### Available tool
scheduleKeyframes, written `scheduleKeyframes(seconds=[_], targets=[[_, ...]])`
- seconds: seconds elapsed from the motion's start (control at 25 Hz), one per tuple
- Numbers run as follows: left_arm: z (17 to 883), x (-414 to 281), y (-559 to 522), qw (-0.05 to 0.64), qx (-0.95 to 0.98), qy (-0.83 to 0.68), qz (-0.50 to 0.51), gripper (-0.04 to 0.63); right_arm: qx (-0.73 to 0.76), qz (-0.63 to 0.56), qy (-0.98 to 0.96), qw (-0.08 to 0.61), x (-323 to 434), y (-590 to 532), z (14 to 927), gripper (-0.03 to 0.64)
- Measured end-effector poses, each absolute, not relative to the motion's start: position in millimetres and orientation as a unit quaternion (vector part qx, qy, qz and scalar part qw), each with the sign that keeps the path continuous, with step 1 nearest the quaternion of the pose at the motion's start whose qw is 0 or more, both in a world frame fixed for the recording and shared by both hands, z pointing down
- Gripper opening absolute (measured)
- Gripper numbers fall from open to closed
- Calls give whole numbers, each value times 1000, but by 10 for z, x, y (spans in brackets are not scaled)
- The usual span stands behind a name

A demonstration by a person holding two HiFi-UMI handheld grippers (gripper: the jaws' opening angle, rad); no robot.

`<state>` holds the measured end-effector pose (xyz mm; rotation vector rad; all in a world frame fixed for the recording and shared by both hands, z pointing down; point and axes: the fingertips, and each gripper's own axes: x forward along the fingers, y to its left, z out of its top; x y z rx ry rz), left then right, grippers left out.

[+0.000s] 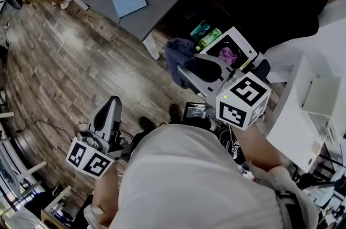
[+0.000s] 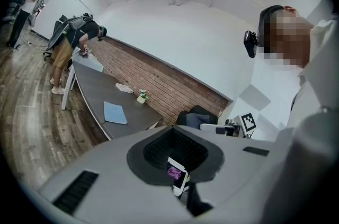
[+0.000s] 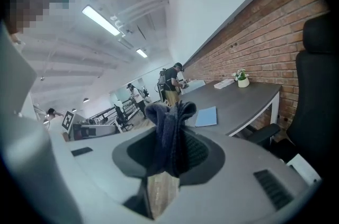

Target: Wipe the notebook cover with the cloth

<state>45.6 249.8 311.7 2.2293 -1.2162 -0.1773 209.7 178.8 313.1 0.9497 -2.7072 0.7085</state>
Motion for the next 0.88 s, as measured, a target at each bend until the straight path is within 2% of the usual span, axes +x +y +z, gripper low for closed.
scheduleKeyframes(seconds=[0.88], targets=[[2758, -178, 2946, 281, 855, -421, -114, 5, 349, 257, -899, 65, 1564, 2359, 2825, 114]])
